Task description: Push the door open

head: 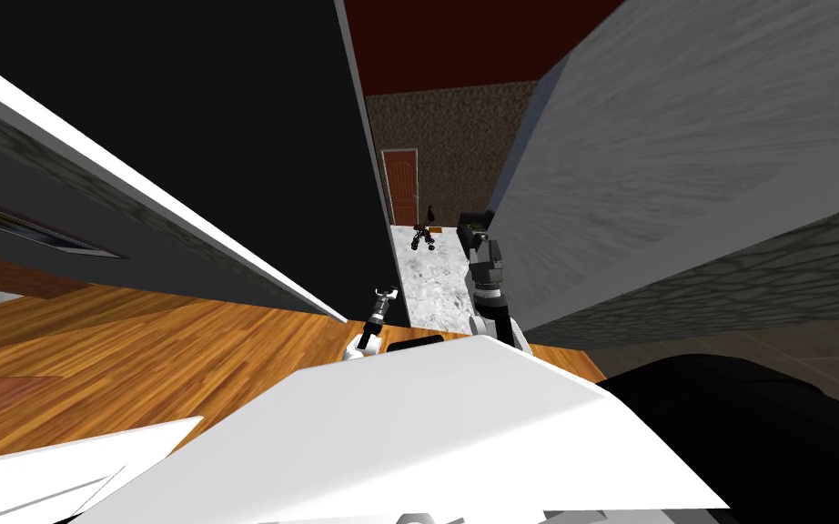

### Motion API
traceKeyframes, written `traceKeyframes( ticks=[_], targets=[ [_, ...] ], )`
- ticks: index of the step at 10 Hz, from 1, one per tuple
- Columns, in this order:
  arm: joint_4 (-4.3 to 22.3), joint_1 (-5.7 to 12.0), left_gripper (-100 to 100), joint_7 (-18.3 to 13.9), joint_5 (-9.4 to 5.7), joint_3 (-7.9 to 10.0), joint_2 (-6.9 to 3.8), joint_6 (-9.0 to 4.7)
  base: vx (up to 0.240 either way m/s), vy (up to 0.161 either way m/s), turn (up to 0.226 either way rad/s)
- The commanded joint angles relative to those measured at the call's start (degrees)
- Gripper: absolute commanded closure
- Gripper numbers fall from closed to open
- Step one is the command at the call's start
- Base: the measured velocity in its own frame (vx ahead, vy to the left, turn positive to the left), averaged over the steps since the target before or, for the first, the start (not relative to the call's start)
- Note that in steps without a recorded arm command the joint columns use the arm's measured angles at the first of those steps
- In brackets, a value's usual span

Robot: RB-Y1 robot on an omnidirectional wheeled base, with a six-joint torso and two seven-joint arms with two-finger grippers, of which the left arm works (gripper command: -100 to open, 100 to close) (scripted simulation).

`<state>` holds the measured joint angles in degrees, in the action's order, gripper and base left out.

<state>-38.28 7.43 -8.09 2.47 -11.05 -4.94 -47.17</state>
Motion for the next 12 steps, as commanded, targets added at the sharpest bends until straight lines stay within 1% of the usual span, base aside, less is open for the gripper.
traceKeyframes(
  ticks=[1,4,7,8,10,12],
  targets=[
    [-0.1,-0.11,100,-0.01,0.05,0.61,-0.18,0.11,0.113,-0.029,0.054],
    [-0.24,-0.27,100,-0.03,0.12,1.45,-0.37,0.25,0.148,-0.083,0.06],
    [-0.48,-0.53,100,-0.06,0.23,2.86,-0.62,0.49,0.205,-0.098,0.077],
    [-0.48,-0.53,100,-0.06,0.23,2.86,-0.62,0.49,0.124,-0.061,0.037],
    [-0.71,-0.78,100,-0.08,0.34,4.23,-0.81,0.73,0.14,-0.09,0.102],
    [-0.86,-0.94,100,-0.1,0.41,5.13,-0.91,0.88,0.161,-0.119,0.114]
  ],
)
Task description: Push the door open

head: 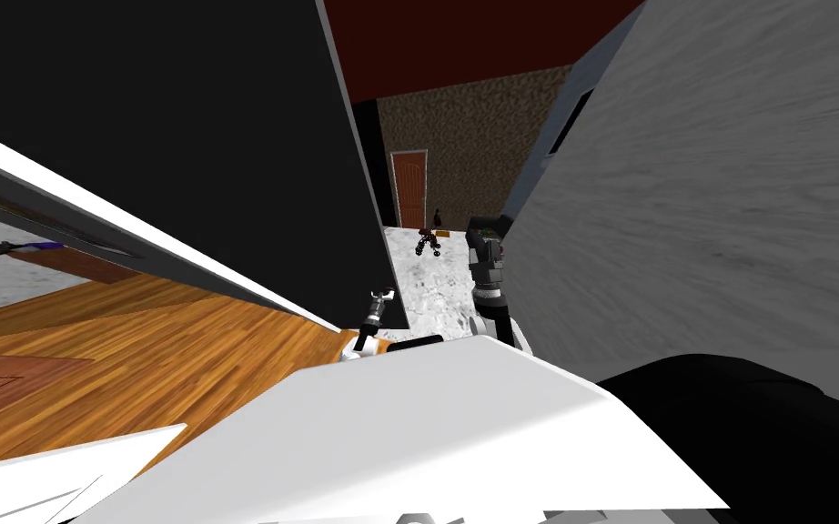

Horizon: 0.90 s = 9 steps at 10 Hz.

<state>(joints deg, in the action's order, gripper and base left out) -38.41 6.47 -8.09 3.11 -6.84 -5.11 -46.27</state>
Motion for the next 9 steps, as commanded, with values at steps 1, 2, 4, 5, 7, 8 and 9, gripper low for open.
traceKeyframes(
  ticks=[1,2,4,5,7,8,9],
  targets=[
    [-0.83,-0.1,100,-0.12,-0.17,1.53,-0.79,0.08,0.17,-0.118,0.113],
    [-0.93,-0.21,100,-0.13,-0.12,2.15,-0.84,0.19,0.192,-0.116,0.095],
    [-1.09,-0.38,100,-0.15,-0.04,3.09,-0.9,0.35,0.136,-0.094,0.075],
    [-1.2,-0.5,100,-0.16,0.01,3.72,-0.93,0.46,0.186,-0.155,0.147],
    [-1.3,-0.61,100,-0.17,0.06,4.34,-0.95,0.57,0.144,-0.136,0.109],
    [-1.46,-0.78,100,-0.19,0.13,5.25,-0.98,0.72,0.15,-0.083,0.082],
    [-1.55,-0.89,100,-0.2,0.18,5.82,-0.98,0.82,0.187,-0.118,0.135]
  ],
)
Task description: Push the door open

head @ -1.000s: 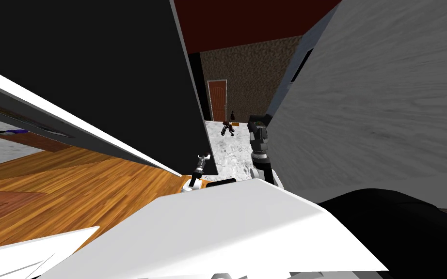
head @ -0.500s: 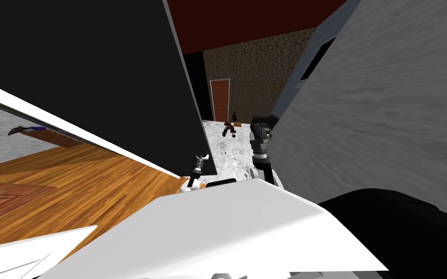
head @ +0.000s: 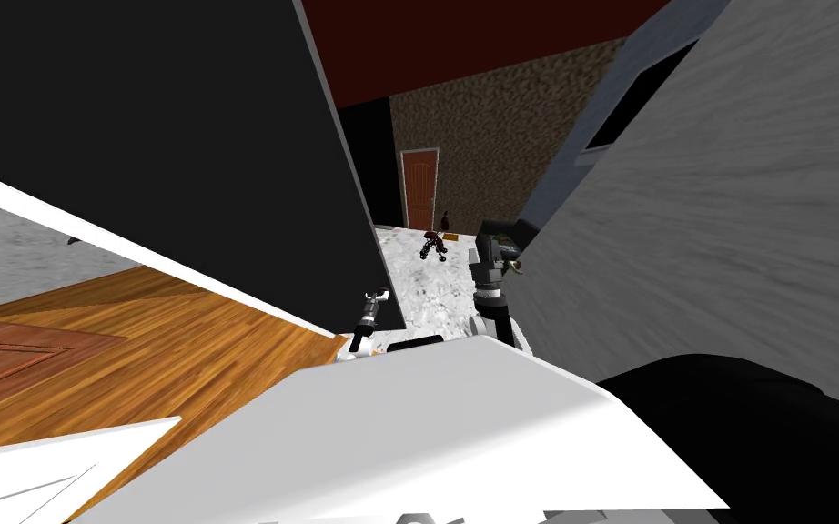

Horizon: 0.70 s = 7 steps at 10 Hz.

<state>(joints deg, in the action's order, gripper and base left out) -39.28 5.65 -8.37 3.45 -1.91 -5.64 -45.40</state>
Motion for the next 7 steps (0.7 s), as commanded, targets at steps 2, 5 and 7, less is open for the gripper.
traceKeyframes(
  ticks=[2,5,7],
  targets=[
    [-0.87,-0.26,100,0.06,-0.07,1.98,-0.46,0.13,0.165,-0.14,0.114],
    [-1.1,-0.52,100,0.03,0.04,3.39,-0.43,0.38,0.184,-0.141,0.107],
    [-1.24,-0.68,100,0.02,0.11,4.22,-0.4,0.52,0.161,-0.106,0.083]
  ],
)
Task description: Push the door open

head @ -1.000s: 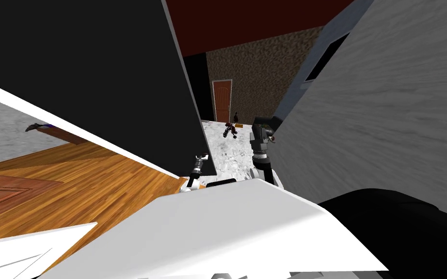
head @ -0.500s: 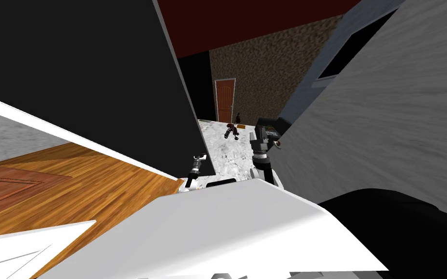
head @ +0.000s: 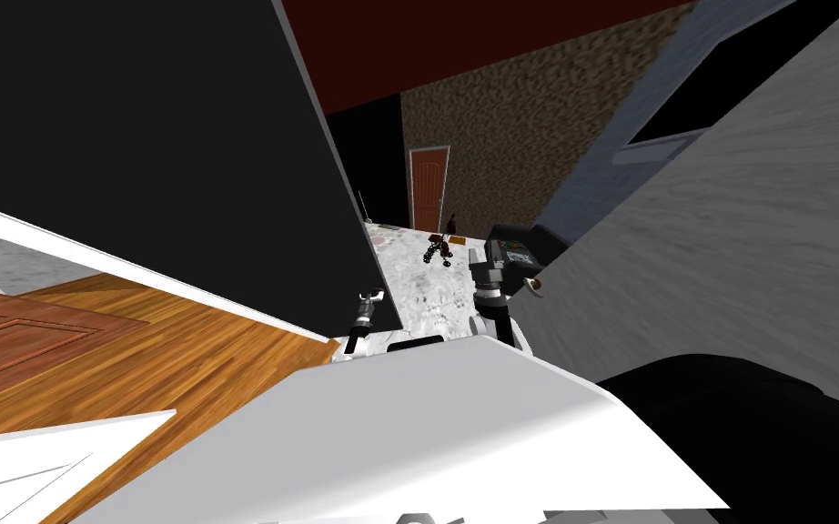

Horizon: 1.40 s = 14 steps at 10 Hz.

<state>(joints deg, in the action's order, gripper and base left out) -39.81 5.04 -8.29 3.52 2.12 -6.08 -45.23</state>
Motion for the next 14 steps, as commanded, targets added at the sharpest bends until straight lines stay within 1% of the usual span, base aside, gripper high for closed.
traceKeyframes(
  ticks=[1,2,3,4,7,8,10,14],
  targets=[
    [-0.78,-0.14,100,-0.07,0.07,0.56,0.07,0.42,0.154,-0.113,0.078],
    [-0.82,-0.18,100,-0.08,0.09,0.8,0.09,0.46,0.137,-0.113,0.071],
    [-0.67,-0.27,100,-0.07,0.0,0.83,-0.19,0.58,0.061,-0.042,0.042],
    [-0.58,-0.18,100,0.26,-0.46,1.71,-0.31,0.55,0.105,-0.053,0.045],
    [-0.31,-0.08,100,1.11,-1.41,3.39,-0.23,0.56,0.192,-0.07,0.058],
    [-0.26,-0.07,100,1.27,-1.59,3.71,-0.22,0.57,0.167,-0.071,0.027],
    [-0.05,0.01,100,1.94,-2.33,5.04,-0.16,0.58,0.161,-0.086,0.063],
    [0.26,0.12,100,2.89,-3.41,6.95,-0.06,0.59,0.173,-0.077,0.052]
  ],
)
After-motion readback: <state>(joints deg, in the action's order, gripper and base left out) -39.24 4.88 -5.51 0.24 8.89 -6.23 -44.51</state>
